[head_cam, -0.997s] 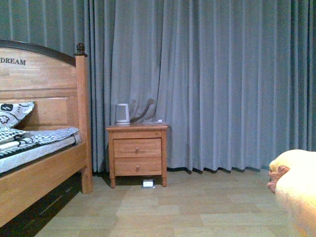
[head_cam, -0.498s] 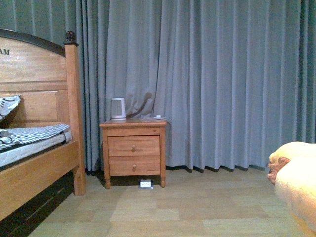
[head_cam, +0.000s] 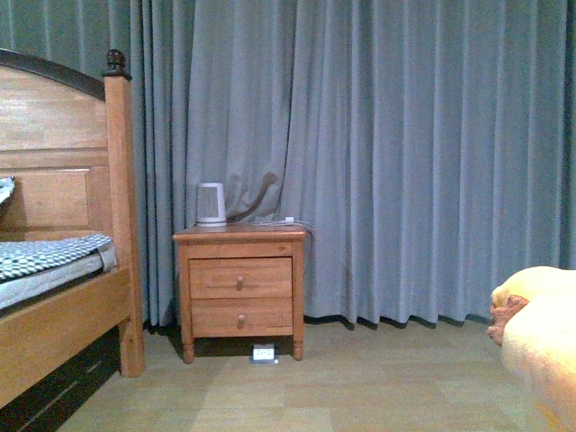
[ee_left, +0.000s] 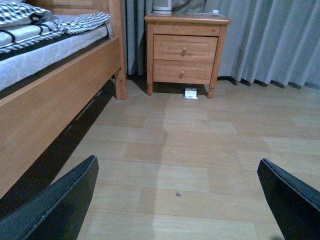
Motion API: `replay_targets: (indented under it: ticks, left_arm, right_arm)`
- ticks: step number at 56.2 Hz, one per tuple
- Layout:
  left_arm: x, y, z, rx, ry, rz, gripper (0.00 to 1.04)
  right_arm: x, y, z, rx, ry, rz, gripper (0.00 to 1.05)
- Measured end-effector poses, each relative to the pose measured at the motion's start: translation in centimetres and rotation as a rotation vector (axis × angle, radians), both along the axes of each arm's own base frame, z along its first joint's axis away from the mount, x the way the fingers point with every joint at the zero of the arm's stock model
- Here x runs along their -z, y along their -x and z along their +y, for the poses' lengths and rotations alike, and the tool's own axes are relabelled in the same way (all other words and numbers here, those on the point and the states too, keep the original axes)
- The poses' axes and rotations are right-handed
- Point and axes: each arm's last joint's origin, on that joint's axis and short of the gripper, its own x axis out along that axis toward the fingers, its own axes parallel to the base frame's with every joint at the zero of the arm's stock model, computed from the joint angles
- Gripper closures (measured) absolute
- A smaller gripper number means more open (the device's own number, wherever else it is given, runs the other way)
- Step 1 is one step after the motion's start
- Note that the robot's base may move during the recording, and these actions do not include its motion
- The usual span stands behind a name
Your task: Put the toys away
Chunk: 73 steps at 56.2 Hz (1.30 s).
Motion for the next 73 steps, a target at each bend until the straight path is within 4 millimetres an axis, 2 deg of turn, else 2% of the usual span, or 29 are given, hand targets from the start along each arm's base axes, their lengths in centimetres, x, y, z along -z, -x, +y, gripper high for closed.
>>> replay_targets:
  ticks: [73]
  left_arm:
    - [0.00,0.00,0.00,0.000,0.000,0.000,0.06]
  right_arm:
    - [0.00,0.00,0.00,0.000,0.000,0.000,0.87]
